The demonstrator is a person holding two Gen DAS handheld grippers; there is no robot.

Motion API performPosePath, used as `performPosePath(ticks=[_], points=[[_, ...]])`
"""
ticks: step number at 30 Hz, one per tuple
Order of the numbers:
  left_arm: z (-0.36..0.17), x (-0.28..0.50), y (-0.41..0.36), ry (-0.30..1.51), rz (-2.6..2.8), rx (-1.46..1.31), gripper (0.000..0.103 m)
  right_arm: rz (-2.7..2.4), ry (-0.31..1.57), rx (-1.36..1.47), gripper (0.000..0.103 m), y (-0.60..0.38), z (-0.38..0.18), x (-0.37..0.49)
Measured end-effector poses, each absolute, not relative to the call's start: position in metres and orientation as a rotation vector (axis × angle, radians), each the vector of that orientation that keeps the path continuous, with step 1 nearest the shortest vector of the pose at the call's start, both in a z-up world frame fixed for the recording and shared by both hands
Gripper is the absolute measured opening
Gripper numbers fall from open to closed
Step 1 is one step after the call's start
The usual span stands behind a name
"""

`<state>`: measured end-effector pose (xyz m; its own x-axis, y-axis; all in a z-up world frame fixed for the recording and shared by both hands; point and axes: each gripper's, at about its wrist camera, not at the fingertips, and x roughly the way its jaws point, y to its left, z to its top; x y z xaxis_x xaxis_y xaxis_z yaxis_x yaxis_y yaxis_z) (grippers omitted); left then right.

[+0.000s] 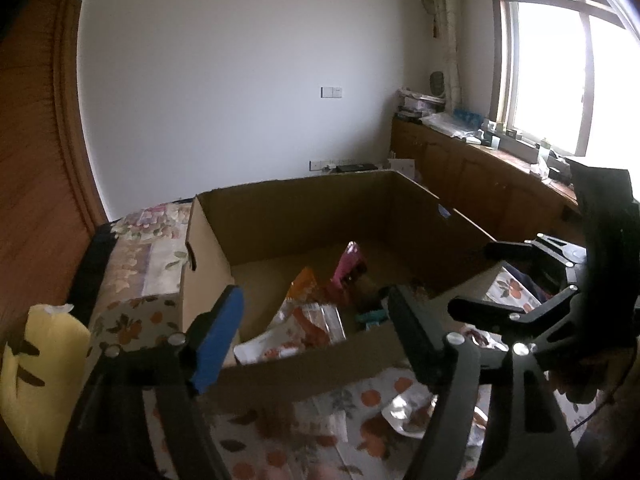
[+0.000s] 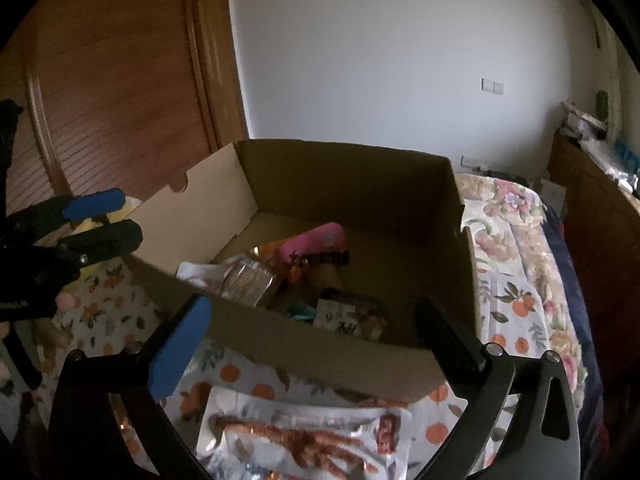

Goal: Organize snacks
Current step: 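Withdraw both tools from the box back toward the remaining snacks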

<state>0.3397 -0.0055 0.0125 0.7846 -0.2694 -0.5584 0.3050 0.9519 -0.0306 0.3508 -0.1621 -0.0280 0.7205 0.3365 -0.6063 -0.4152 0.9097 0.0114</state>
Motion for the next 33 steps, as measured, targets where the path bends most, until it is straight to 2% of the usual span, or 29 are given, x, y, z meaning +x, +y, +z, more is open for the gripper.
performPosePath(ticks=[15, 33], points=[[0.011, 0.271, 0.003, 0.634, -0.279, 0.031, 0.078, 0.424, 0.662, -0.108, 0.103, -0.171, -0.025, 0.286], [-0.054, 0.212, 0.005, 0.743, -0.267, 0.020, 0.078, 0.424, 0.733, -0.088, 0.103, -0.170, -0.060, 0.242]])
